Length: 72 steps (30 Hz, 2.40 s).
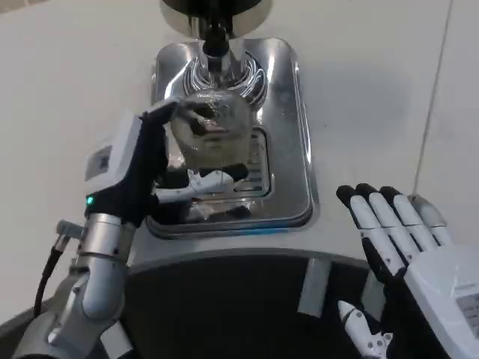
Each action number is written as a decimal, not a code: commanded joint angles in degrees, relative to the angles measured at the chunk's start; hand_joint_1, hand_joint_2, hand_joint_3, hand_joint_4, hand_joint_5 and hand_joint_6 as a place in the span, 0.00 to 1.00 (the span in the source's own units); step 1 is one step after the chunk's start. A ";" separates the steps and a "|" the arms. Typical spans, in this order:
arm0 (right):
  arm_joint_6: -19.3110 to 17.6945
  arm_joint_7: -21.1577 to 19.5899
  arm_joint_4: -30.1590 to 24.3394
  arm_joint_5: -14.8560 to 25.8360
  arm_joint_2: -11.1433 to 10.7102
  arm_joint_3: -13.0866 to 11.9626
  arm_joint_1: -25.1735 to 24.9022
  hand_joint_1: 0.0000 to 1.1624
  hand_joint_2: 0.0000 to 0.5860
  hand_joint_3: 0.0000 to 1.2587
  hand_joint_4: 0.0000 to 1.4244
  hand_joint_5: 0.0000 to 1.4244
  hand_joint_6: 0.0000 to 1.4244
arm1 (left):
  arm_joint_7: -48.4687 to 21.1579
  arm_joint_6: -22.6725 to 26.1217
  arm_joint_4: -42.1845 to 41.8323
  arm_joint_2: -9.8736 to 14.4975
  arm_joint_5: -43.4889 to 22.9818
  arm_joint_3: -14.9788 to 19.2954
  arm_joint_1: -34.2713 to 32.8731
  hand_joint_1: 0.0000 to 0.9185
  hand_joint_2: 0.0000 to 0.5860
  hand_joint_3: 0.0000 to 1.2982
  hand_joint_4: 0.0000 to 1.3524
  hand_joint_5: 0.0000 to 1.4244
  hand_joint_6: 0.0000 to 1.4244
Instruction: Grasp the cup under the faucet to collect the drink, then remove the cup.
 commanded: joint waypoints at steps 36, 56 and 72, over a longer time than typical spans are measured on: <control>3.09 0.82 0.98 3.64 1.19 0.95 -3.54 0.10 1.00 0.00 0.00 0.00 0.00 | -0.72 -3.75 1.09 5.41 -0.69 -5.62 -0.68 0.09 0.00 0.01 0.00 0.18 0.18; 11.65 8.57 2.29 16.04 9.47 7.98 -25.61 0.14 1.00 0.00 0.00 0.00 0.00 | -16.18 15.00 -43.15 16.11 -5.66 14.90 38.64 0.00 0.17 0.00 0.00 0.00 0.00; 13.14 6.13 15.57 30.68 14.04 6.53 -42.92 0.18 1.00 0.00 0.00 0.00 0.00 | -17.54 14.42 -48.98 13.03 -2.92 14.71 47.07 0.00 0.16 0.00 0.00 0.00 0.00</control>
